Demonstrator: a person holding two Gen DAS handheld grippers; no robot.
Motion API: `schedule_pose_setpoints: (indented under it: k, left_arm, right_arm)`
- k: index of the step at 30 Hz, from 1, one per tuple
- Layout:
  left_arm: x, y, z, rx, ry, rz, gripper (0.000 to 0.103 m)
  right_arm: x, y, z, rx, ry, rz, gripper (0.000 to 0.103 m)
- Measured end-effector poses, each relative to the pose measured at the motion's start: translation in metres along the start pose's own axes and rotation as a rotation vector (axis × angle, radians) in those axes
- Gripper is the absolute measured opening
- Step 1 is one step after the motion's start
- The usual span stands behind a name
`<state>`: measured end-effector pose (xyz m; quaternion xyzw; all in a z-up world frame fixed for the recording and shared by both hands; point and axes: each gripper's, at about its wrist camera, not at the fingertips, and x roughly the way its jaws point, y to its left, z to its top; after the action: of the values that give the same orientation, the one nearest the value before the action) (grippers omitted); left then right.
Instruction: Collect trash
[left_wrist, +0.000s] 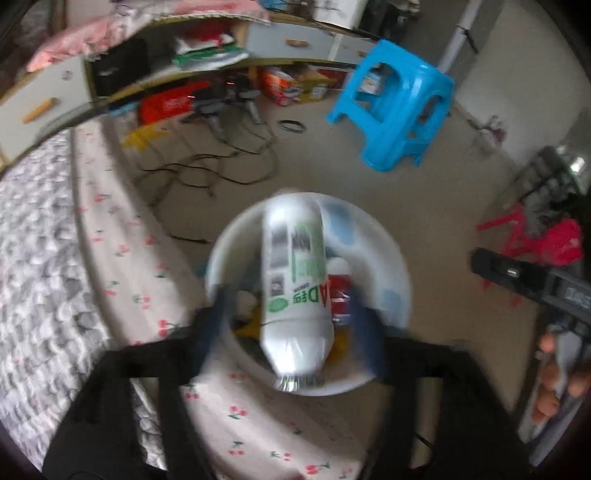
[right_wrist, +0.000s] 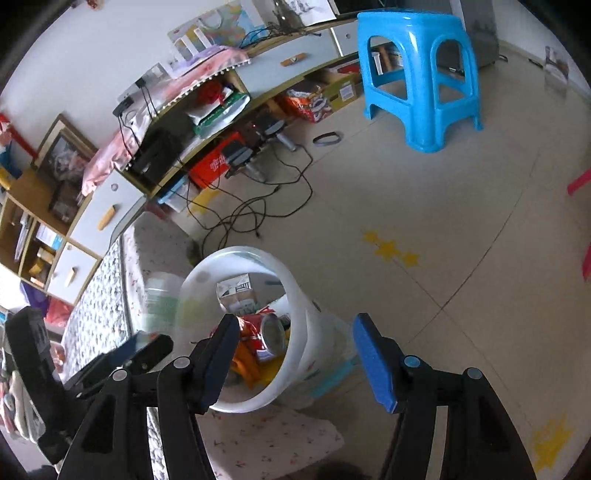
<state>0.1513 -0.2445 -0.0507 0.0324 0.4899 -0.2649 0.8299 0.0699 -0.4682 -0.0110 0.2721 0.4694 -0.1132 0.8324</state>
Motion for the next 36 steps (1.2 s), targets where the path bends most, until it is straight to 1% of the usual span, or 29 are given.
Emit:
schedule_pose_setpoints:
  k: [1, 3, 5, 9, 11, 14, 17, 18, 19, 21, 23, 25, 26, 27, 31, 34, 36]
  left_arm:
    - [-0.002, 0.001, -0.001, -0.007, -0.003, 0.012, 0.087]
    - [-0.01, 0.006, -0.007, -0.02, -0.006, 0.038, 0.087]
    - [-0.017, 0.01, -0.013, -0.023, -0.012, 0.068, 0.092]
    - [-0.038, 0.023, -0.026, -0.046, -0.031, 0.126, 0.097]
    - [-0.049, 0.032, -0.035, -0.076, -0.035, 0.146, 0.102]
    - [-0.072, 0.047, -0.054, -0.152, -0.025, 0.132, 0.102]
    - [-0.096, 0.055, -0.072, -0.186, -0.042, 0.157, 0.102]
    - [-0.104, 0.057, -0.078, -0.188, -0.052, 0.168, 0.102]
    - [-0.11, 0.059, -0.082, -0.19, -0.058, 0.182, 0.102]
    - [-0.127, 0.063, -0.095, -0.206, -0.069, 0.224, 0.102]
    - [-0.139, 0.065, -0.107, -0.219, -0.082, 0.258, 0.102]
    - [-0.152, 0.065, -0.122, -0.21, -0.092, 0.302, 0.102]
    - [-0.158, 0.066, -0.127, -0.21, -0.106, 0.315, 0.102]
    - [-0.167, 0.068, -0.137, -0.223, -0.136, 0.335, 0.102]
    - [-0.184, 0.079, -0.16, -0.285, -0.195, 0.385, 0.102]
    - [-0.188, 0.088, -0.169, -0.293, -0.225, 0.438, 0.102]
    - [-0.192, 0.092, -0.172, -0.299, -0.249, 0.469, 0.102]
  right_arm:
    - [-0.001, -0.001, 0.0, 0.001, -0.002, 0.003, 0.069]
    - [-0.004, 0.0, -0.002, -0.002, -0.004, 0.01, 0.069]
    - [-0.008, 0.004, -0.005, -0.009, -0.01, 0.015, 0.069]
    - [-0.018, 0.016, -0.011, -0.033, -0.027, 0.017, 0.07]
    - [-0.025, 0.024, -0.016, -0.047, -0.037, 0.02, 0.072]
    - [-0.035, 0.041, -0.028, -0.069, -0.05, 0.023, 0.074]
    - [-0.045, 0.066, -0.04, -0.116, -0.056, 0.039, 0.077]
    - [-0.051, 0.075, -0.044, -0.143, -0.064, 0.042, 0.081]
    - [-0.057, 0.086, -0.05, -0.174, -0.071, 0.039, 0.085]
    - [-0.069, 0.106, -0.066, -0.236, -0.091, 0.028, 0.086]
    - [-0.077, 0.121, -0.082, -0.281, -0.091, 0.019, 0.087]
    - [-0.086, 0.137, -0.103, -0.335, -0.1, 0.018, 0.087]
    - [-0.09, 0.143, -0.113, -0.361, -0.109, 0.018, 0.087]
    - [-0.095, 0.151, -0.127, -0.394, -0.122, 0.016, 0.088]
    - [-0.101, 0.167, -0.161, -0.461, -0.182, 0.008, 0.089]
    - [-0.099, 0.174, -0.18, -0.498, -0.243, -0.01, 0.089]
    - [-0.094, 0.178, -0.187, -0.517, -0.25, -0.025, 0.089]
